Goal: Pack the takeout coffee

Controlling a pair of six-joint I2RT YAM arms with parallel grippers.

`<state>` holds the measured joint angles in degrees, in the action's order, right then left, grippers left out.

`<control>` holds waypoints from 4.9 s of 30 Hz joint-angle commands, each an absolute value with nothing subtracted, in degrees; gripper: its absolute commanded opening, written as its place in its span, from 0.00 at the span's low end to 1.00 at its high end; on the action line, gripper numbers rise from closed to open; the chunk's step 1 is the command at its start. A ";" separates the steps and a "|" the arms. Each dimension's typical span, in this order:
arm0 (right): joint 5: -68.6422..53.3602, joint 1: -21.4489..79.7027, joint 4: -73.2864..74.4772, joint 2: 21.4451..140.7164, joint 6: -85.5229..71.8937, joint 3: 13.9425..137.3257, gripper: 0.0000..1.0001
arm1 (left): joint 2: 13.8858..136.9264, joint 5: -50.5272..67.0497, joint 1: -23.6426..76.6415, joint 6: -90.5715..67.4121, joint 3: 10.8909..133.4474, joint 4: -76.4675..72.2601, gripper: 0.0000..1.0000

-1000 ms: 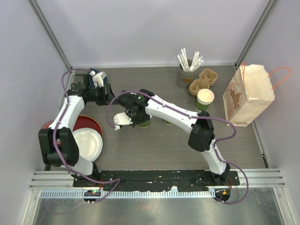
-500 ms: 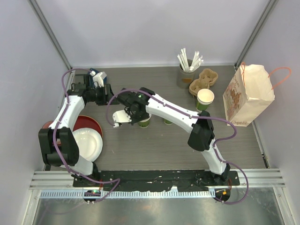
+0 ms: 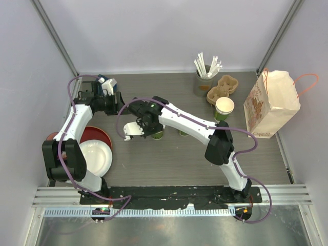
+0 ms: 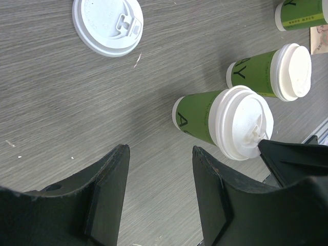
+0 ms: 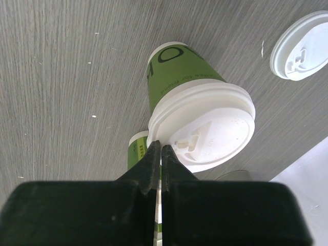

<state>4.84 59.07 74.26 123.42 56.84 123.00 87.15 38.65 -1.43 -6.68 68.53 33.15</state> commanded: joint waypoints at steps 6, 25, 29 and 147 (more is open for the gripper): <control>6.33 58.80 74.27 123.75 56.25 122.17 0.01 | 86.92 40.08 -1.67 -5.45 70.31 33.22 0.56; 8.44 59.15 74.27 121.20 55.90 124.10 0.01 | 87.28 40.34 -1.58 -5.45 70.58 33.22 0.56; 8.70 59.06 73.92 121.29 55.90 124.54 0.01 | 87.28 40.34 -1.58 -5.36 70.66 33.31 0.56; 6.59 53.35 11.34 90.97 12.66 77.87 0.37 | 85.43 34.10 13.18 -10.72 71.98 34.80 0.43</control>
<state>8.14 53.04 15.64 94.02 11.97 75.70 84.82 34.50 12.80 -10.33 69.95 34.63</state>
